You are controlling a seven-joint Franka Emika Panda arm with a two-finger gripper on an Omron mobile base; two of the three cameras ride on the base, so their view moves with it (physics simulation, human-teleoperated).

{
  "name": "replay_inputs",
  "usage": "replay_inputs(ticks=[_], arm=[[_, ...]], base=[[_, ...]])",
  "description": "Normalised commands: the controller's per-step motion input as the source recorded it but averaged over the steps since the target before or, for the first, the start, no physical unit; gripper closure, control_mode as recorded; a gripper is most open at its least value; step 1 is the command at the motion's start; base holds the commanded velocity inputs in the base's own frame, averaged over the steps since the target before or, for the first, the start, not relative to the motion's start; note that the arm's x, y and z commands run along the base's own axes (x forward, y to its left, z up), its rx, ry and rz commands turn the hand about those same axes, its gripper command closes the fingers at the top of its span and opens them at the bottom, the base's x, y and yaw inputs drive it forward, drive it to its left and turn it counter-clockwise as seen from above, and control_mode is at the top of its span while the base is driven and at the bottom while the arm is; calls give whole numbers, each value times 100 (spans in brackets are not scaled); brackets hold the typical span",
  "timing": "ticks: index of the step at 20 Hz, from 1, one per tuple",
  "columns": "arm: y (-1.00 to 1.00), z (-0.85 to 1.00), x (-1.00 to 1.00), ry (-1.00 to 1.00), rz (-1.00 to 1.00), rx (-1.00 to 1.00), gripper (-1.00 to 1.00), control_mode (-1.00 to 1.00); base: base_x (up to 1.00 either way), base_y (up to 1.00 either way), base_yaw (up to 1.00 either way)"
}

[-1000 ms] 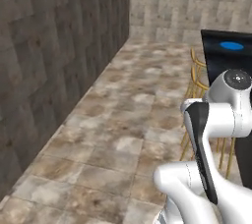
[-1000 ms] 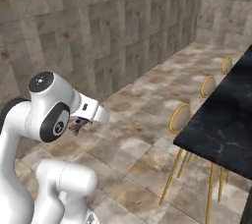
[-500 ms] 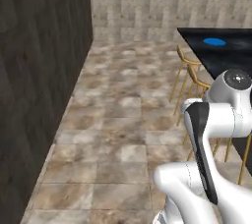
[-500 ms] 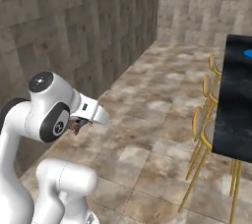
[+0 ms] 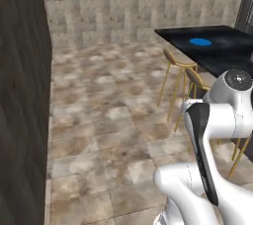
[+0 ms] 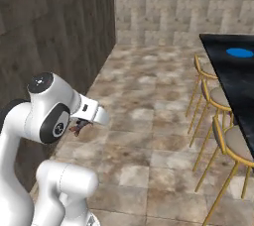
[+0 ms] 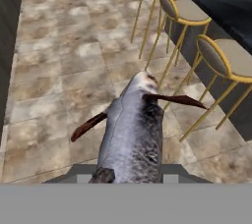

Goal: Take the fish from the fridge and place it on the digital scale on the counter by the fridge. Wait a few seconds for a reading, then move it to the plate on the dining counter.

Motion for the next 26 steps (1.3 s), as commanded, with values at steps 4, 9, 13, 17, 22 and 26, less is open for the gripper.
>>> replay_inputs(ticks=[4,9,13,17,22,26], arm=[[0,0,0,0,0,0,100,100],[0,0,0,0,0,0,100,100],[0,0,0,0,0,0,100,100],[0,0,0,0,0,0,100,100],[0,0,0,0,0,0,100,100],[0,0,0,0,0,0,100,100]], base=[[99,83,-47],[100,74,-47],[100,68,-47],[100,76,-48],[95,87,-49],[81,99,-48]])
